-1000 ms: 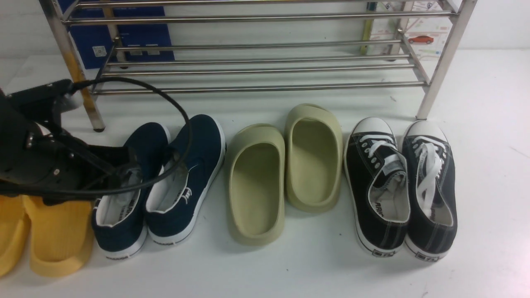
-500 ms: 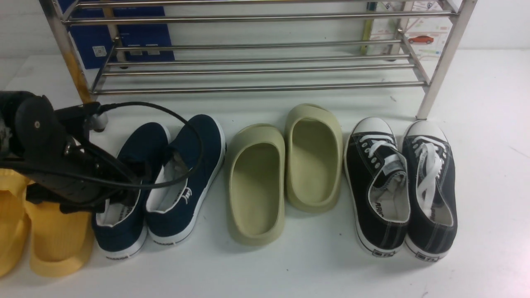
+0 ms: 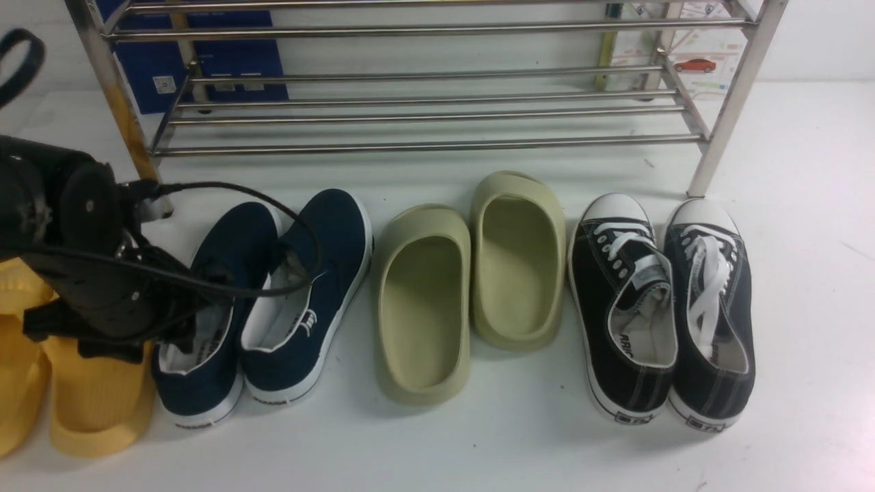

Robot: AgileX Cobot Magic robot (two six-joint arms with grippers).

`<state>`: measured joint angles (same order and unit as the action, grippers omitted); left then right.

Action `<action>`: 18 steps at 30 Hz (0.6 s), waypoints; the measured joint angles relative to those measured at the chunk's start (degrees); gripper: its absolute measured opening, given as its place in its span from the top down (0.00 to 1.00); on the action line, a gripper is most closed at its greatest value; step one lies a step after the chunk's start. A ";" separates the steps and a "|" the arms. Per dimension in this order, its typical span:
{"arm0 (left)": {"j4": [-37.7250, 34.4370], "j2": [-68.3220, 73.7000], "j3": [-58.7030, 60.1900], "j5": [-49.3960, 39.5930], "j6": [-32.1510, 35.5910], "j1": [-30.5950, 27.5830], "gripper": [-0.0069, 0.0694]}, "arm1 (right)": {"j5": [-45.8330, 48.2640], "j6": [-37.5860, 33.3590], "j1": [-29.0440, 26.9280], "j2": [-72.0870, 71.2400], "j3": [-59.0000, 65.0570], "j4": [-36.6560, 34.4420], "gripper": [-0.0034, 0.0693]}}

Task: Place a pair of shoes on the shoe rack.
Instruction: Use the left arm to grab the shoe closest to it

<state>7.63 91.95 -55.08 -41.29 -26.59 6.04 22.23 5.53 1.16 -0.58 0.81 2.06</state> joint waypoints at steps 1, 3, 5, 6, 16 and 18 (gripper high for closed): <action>-0.01 0.83 0.00 0.18 -0.20 0.00 0.44 | 0.00 0.00 0.00 0.00 0.00 0.00 0.67; -0.01 1.78 0.00 0.46 -0.32 0.00 0.44 | 0.00 0.00 0.00 0.00 0.00 0.00 0.67; -0.01 2.64 -0.11 1.09 -0.41 0.00 0.52 | 0.00 0.00 0.00 0.00 0.00 0.00 0.67; -0.01 2.64 -0.18 1.22 -0.41 0.00 0.55 | 0.00 0.00 0.00 0.00 0.00 0.00 0.66; 0.25 -1.80 -0.30 -0.49 -1.69 0.00 0.89 | 0.00 0.00 0.00 0.00 0.00 0.00 0.64; 0.18 -5.20 -0.30 -0.99 -1.69 0.00 0.89 | 0.00 0.00 0.00 0.00 0.00 0.00 0.64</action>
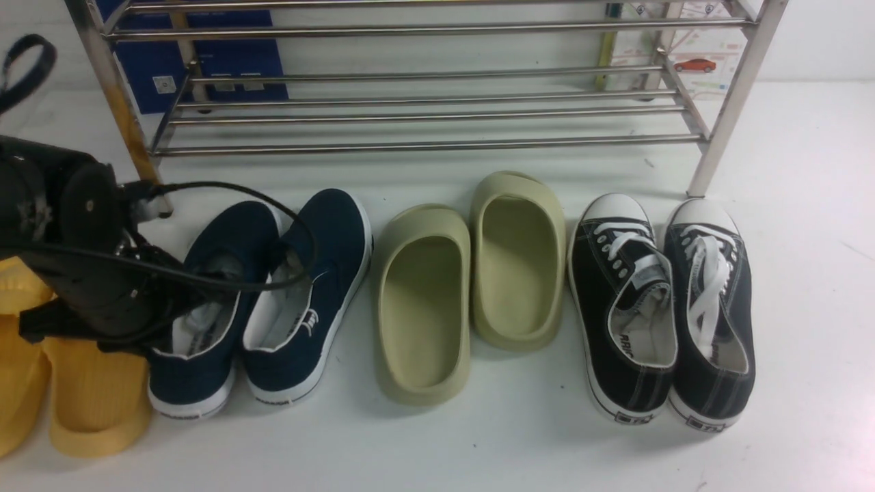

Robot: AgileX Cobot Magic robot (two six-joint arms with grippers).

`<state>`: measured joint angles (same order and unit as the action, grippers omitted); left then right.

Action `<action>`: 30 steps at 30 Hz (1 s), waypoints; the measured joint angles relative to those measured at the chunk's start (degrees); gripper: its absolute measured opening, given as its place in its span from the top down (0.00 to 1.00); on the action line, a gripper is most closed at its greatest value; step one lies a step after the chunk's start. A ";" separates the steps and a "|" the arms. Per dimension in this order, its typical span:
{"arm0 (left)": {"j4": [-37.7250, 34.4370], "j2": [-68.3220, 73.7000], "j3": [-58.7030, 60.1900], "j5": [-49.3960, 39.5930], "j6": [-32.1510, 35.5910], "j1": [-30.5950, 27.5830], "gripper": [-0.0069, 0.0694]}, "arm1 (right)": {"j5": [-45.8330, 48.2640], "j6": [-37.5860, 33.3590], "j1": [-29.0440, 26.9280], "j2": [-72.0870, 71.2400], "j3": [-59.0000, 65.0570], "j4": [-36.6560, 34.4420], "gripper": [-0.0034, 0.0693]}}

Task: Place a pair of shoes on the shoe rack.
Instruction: Use the left arm to grab the shoe closest to it, then use the left arm to put a shoe into the shoe rack

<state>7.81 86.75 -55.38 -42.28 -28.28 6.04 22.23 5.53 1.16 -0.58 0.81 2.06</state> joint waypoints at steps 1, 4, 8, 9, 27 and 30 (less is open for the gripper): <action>0.00 -0.82 0.00 -0.06 0.00 0.00 0.89 | 0.00 0.00 0.00 0.00 0.00 0.00 0.64; 0.00 -4.48 0.06 0.05 0.00 0.00 0.89 | 0.00 0.00 0.00 0.00 0.00 0.00 0.63; -0.22 -7.52 0.06 1.28 0.00 0.00 0.89 | 0.00 0.00 0.00 0.00 0.00 0.00 0.63; -0.44 -7.79 -0.14 1.33 0.00 0.00 0.89 | 0.00 0.00 0.00 0.00 0.00 0.00 0.63; -2.91 12.65 -25.53 -3.34 0.32 0.00 0.89 | 0.00 0.00 0.00 0.00 0.00 0.00 0.63; -2.91 16.29 -30.38 -4.09 0.74 0.00 0.89 | 0.00 0.00 0.00 0.00 0.00 0.00 0.63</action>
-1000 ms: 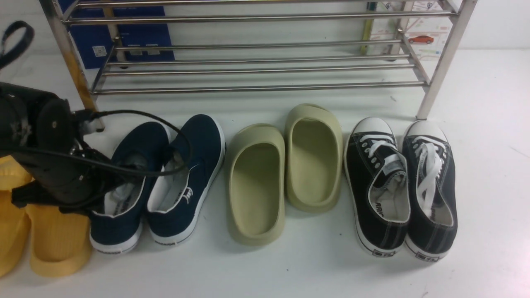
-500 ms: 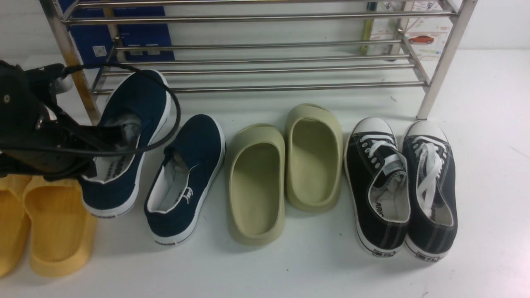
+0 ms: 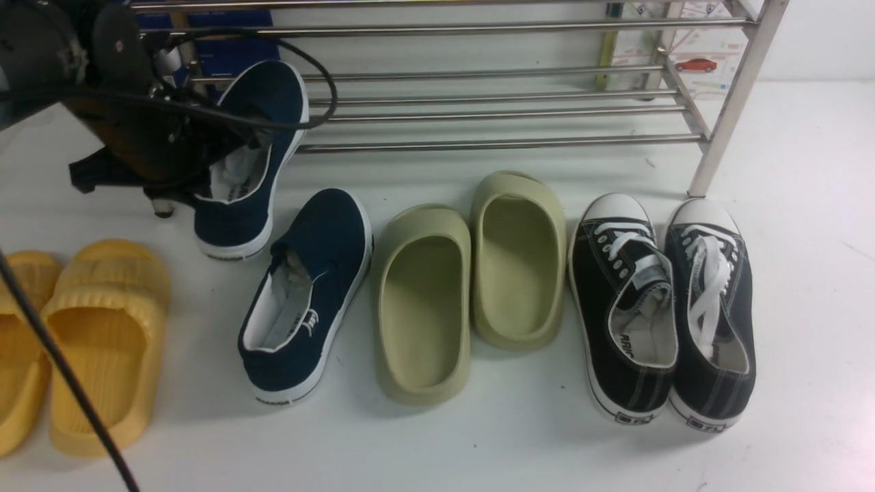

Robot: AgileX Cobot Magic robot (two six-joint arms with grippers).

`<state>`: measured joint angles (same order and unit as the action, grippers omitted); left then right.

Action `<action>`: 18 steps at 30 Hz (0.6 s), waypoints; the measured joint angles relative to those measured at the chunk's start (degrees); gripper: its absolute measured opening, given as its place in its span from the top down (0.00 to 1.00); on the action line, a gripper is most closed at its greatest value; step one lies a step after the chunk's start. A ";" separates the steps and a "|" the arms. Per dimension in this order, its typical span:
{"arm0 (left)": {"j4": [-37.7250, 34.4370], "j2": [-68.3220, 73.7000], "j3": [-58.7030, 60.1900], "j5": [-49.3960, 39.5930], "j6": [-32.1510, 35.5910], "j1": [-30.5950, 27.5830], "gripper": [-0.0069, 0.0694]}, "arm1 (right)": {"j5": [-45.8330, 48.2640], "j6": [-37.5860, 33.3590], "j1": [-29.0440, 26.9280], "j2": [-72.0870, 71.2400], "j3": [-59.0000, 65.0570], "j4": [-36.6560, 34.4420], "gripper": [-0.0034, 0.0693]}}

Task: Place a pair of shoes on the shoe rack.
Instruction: Use the left arm to put a shoe into the shoe rack

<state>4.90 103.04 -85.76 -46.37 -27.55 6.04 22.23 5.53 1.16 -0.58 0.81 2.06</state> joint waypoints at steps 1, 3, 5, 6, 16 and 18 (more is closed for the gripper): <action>-0.20 3.25 -4.37 -0.67 0.24 -0.13 0.89 | 0.00 0.00 0.00 0.00 0.00 0.00 0.63; -0.81 6.09 -8.20 -1.40 0.37 -0.60 0.89 | 0.00 0.00 0.00 0.00 0.00 0.00 0.63; -1.58 8.78 -11.41 -2.02 0.44 -1.08 0.89 | 0.00 0.00 0.00 0.00 0.00 0.00 0.63; -2.80 11.32 -15.13 -2.50 0.74 -1.77 0.89 | 0.00 0.00 0.00 0.00 0.00 0.00 0.63; -4.45 18.78 -24.32 -3.86 1.84 -2.87 0.88 | 0.00 0.00 0.00 0.00 0.00 0.00 0.63; -4.29 18.91 -24.50 -3.85 1.84 -2.87 0.84 | 0.00 0.00 0.00 0.00 0.00 0.00 0.63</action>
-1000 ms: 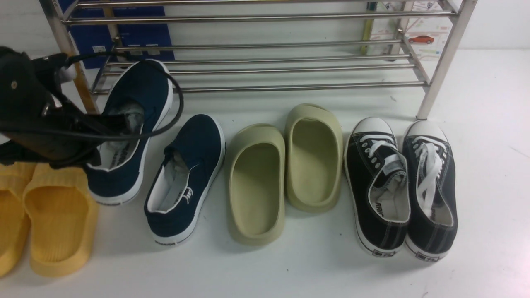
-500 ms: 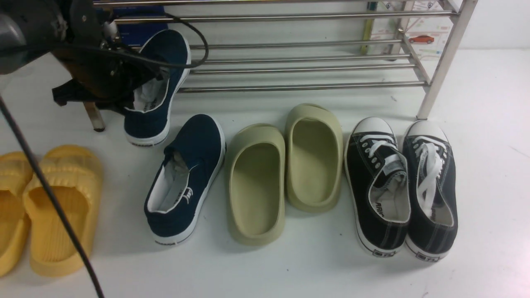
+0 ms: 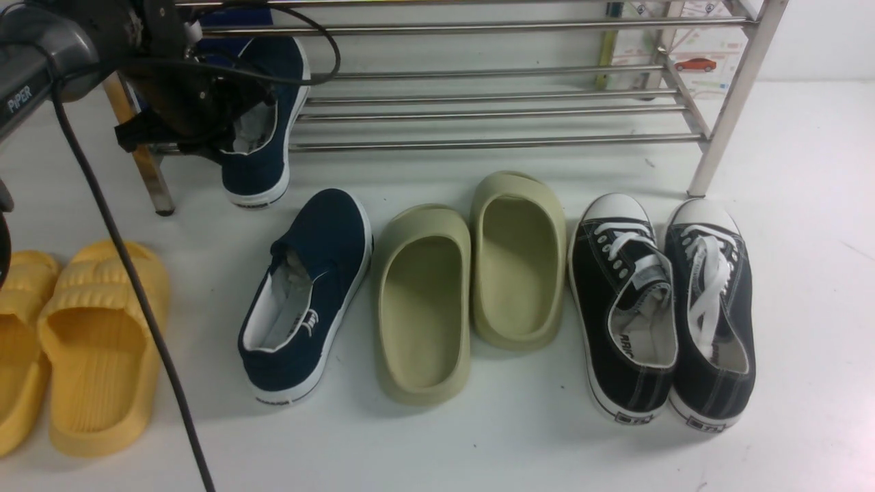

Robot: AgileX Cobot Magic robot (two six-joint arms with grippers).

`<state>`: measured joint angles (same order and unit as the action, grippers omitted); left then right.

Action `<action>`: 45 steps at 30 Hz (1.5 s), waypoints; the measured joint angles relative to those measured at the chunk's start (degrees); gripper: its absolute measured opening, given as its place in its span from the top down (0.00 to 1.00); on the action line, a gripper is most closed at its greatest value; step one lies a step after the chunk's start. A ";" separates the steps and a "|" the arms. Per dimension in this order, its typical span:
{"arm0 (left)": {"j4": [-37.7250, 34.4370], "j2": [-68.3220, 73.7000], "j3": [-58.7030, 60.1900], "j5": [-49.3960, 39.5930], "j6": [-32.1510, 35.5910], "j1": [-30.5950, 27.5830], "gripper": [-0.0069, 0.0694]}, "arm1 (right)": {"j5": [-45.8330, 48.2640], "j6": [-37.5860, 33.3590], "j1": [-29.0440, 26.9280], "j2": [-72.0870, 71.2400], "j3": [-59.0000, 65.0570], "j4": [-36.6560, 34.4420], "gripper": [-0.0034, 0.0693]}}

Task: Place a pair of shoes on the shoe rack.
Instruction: Use the left arm to put a shoe into the shoe rack

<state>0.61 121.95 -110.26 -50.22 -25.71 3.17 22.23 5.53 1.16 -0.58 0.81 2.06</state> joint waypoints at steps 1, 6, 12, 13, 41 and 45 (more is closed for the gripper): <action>0.05 0.00 -0.13 0.07 0.00 0.00 0.82 | 0.00 0.00 0.00 0.00 0.00 0.00 0.63; 0.32 0.02 -0.66 3.12 0.00 0.00 0.61 | 0.00 0.00 0.00 0.00 0.00 0.00 0.63; 0.07 -2.16 -0.66 -1.39 1.30 0.00 0.27 | 0.00 0.00 0.00 0.00 0.00 0.00 0.63; 0.07 -2.77 -0.66 -2.13 1.45 0.00 0.25 | 0.00 0.00 0.00 0.00 0.00 0.00 0.63; -18.81 -14.17 27.19 12.36 16.39 0.00 0.93 | 0.00 0.00 0.00 0.00 0.00 0.00 0.63; -18.48 -11.57 23.56 12.55 16.45 0.00 0.93 | 0.00 0.00 0.00 0.00 0.00 0.00 0.63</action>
<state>-17.88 110.38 -86.69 -37.67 -9.26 3.17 22.23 5.53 1.16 -0.58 0.81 2.06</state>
